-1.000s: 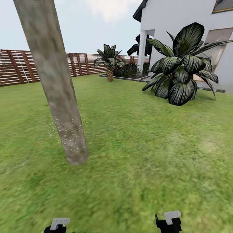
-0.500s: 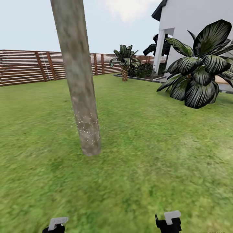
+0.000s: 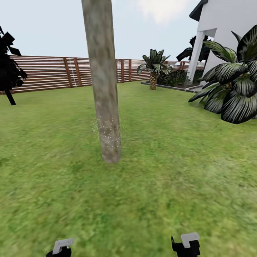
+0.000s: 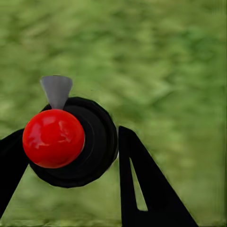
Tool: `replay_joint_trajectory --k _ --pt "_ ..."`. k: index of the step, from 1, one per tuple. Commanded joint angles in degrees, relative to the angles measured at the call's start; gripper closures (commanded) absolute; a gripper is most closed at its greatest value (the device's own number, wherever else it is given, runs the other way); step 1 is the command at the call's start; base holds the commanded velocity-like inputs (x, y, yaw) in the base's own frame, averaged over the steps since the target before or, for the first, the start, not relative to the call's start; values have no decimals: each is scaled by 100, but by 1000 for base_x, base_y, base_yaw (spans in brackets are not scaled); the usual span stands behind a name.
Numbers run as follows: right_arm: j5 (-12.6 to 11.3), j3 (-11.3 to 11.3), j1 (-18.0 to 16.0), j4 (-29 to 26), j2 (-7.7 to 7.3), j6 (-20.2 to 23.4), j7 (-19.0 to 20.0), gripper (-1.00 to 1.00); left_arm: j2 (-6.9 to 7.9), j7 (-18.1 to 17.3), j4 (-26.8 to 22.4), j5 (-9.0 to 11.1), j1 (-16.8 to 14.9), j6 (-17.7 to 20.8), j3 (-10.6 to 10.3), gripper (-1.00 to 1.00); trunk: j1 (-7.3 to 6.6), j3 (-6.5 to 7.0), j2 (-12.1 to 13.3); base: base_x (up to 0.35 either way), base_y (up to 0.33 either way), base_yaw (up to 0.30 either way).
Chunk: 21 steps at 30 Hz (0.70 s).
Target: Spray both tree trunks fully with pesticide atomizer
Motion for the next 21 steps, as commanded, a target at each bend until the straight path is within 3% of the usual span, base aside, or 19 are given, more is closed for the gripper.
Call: replay_joint_trajectory --k 1,9,13,21 --pt "0 0 0 0 1 0 0 -100 0 0 -1 0 0 -1 1 100 0 0 0 -274 -218 277" --pt "0 0 0 33 7 0 -4 -100 9 18 7 10 0 6 1 100 0 0 0 -274 -218 278" --pt "0 0 0 171 47 0 -4 -100 9 21 8 141 0 6 1 100 0 0 0 -251 -231 281" --pt "0 0 0 181 52 0 -4 -100 9 21 9 150 0 6 1 100 0 0 0 -77 -271 282"
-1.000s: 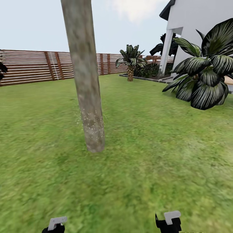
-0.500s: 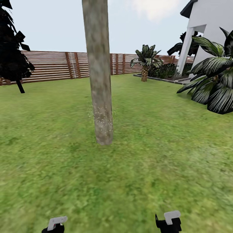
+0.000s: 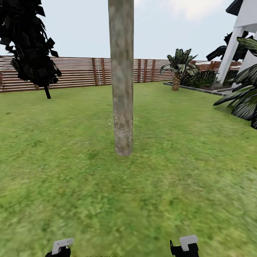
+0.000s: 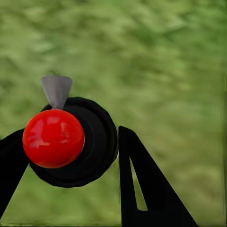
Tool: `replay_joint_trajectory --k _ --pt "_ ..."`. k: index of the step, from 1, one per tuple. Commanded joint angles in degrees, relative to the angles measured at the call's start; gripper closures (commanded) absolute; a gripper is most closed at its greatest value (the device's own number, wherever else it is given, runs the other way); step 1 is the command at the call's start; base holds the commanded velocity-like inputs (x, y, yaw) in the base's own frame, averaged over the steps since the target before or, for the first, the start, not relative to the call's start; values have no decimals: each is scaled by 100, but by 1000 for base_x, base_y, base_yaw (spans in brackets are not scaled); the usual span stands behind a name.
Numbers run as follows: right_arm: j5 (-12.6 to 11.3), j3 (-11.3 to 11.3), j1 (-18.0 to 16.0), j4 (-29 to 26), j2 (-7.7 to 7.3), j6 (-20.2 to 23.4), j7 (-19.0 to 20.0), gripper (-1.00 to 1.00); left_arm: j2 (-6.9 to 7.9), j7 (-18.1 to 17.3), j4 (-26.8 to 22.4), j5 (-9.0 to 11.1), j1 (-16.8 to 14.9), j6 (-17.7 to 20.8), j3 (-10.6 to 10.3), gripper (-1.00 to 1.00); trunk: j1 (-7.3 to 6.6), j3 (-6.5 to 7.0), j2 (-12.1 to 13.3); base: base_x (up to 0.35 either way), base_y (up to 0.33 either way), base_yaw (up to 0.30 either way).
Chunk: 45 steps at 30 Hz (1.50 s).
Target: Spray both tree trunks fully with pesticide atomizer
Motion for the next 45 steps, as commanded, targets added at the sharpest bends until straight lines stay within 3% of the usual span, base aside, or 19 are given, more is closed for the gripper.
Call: replay_joint_trajectory --k 1,11,14,15,18,21,25,26,29,33,45 --pt "0 0 0 0 0 0 0 -100 3 -1 1 0 0 0 1 100 0 0 0 -4 -208 282" --pt "0 0 0 -5 0 0 0 -100 -22 -26 73 -81 15 10 -37 100 0 0 0 0 -12 282" --pt "3 0 0 -3 0 0 0 -100 18 -2 178 -31 176 -9 -20 100 0 0 0 0 0 282" --pt "6 0 0 -2 0 0 0 -100 31 18 195 4 237 -134 -10 100 0 0 0 0 0 282" --pt "3 0 0 -1 0 0 0 -100 46 33 242 265 336 -1223 -2 100 0 0 0 0 0 282" --pt "6 0 0 -2 0 0 0 -100 6 19 465 340 431 -1541 -17 100 0 0 0 0 0 282" --pt "8 0 0 3 0 0 0 -100 -34 19 765 350 474 -1580 -25 100 0 0 0 0 0 282" --pt "9 0 0 4 0 0 0 -100 -48 18 802 351 655 -1557 -25 100 0 0 0 0 0 282" --pt "9 0 0 4 0 0 0 -100 -79 18 809 351 813 -1549 -26 100 0 0 0 0 0 282" --pt "9 0 0 4 0 0 0 -100 -187 17 807 351 843 -1547 -26 100 0 0 0 0 0 282" --pt "17 8 0 17 -4 0 1 -100 -197 17 807 351 844 -1547 -26 100 0 0 0 0 0 282"
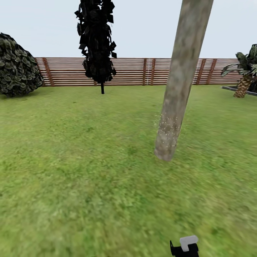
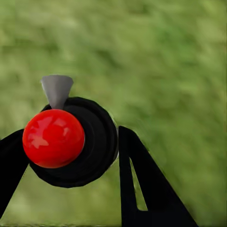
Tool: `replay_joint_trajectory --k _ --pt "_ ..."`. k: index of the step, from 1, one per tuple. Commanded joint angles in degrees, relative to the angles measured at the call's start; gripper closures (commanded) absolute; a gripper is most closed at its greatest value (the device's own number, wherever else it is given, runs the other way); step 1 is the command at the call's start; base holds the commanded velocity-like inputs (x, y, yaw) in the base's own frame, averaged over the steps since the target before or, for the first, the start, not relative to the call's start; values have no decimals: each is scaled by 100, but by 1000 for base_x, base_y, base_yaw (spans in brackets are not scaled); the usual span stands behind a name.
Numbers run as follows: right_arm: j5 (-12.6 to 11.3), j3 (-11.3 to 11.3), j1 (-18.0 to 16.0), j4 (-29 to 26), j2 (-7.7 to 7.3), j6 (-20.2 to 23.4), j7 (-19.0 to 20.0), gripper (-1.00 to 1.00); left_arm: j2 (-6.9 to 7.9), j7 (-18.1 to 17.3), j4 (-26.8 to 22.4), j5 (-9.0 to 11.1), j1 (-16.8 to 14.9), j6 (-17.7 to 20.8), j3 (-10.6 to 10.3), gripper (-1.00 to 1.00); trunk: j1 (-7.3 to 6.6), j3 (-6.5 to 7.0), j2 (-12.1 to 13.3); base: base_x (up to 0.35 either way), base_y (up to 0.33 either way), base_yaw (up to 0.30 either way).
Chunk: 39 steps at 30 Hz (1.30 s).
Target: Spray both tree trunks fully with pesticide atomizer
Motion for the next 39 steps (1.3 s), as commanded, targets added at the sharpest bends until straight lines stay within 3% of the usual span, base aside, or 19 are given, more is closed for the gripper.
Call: replay_joint_trajectory --k 1,39 --pt "1 1 0 20 2 0 -1 -100 0 -1 0 1 1 0 0 100 0 0 0 0 0 282" --pt "1 2 0 110 3 0 5 -100 -41 -25 -7 28 0 -3 3 100 0 0 0 0 0 282"
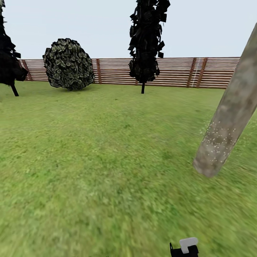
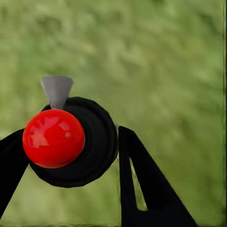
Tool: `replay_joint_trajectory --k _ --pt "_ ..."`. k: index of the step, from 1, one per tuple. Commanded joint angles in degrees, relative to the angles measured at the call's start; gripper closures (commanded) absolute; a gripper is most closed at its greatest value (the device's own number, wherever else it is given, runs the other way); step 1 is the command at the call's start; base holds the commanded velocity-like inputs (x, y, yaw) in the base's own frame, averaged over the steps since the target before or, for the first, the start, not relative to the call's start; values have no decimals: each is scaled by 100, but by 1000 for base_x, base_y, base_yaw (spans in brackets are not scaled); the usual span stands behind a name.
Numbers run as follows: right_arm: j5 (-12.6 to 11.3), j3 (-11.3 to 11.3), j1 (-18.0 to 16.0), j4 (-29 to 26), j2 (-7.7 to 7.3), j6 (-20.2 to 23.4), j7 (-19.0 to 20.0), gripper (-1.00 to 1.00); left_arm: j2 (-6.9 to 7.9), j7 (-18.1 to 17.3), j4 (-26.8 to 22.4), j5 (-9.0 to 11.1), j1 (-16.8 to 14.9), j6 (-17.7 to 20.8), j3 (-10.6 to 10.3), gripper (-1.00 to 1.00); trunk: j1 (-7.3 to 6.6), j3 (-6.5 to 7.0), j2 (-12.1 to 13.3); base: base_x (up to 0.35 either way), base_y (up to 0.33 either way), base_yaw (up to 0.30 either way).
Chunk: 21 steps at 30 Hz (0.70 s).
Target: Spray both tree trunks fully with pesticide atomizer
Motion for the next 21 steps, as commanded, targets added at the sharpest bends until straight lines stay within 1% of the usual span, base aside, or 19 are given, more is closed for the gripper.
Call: replay_joint_trajectory --k 1,2,4,11,13,15,16,18,20,21 --pt "1 1 0 0 -4 0 1 -100 -81 -5 -3 35 0 -5 29 100 0 0 0 0 0 282" --pt "1 1 0 0 -2 0 2 -100 -135 0 -10 47 0 -12 27 100 0 0 0 0 0 282" --pt "0 1 0 0 0 0 1 -100 -178 -6 -52 20 0 -37 17 100 0 0 0 0 0 282" --pt "1 1 0 0 1 0 1 -100 -153 -13 -186 -10 -10 -98 -11 100 0 0 0 0 0 282" --pt "1 1 0 0 1 0 1 -100 -178 5 -407 -11 -14 -99 -10 100 0 0 0 0 0 282" --pt "1 1 0 0 1 0 2 -100 -159 18 -640 21 -14 -101 6 100 0 0 0 0 0 282" --pt "1 1 0 0 1 0 2 -100 -180 21 -793 27 -13 -102 10 100 0 0 0 0 0 282" --pt "1 1 0 0 1 0 2 -100 -222 22 -1164 6 -12 -103 7 100 0 0 0 0 0 282" --pt "1 1 0 0 1 0 2 -100 -252 23 -1654 0 -10 -103 1 100 0 0 0 0 0 282" --pt "1 1 0 0 1 0 2 -100 -280 21 -1782 -6 -9 -103 -3 100 0 0 0 0 0 282"
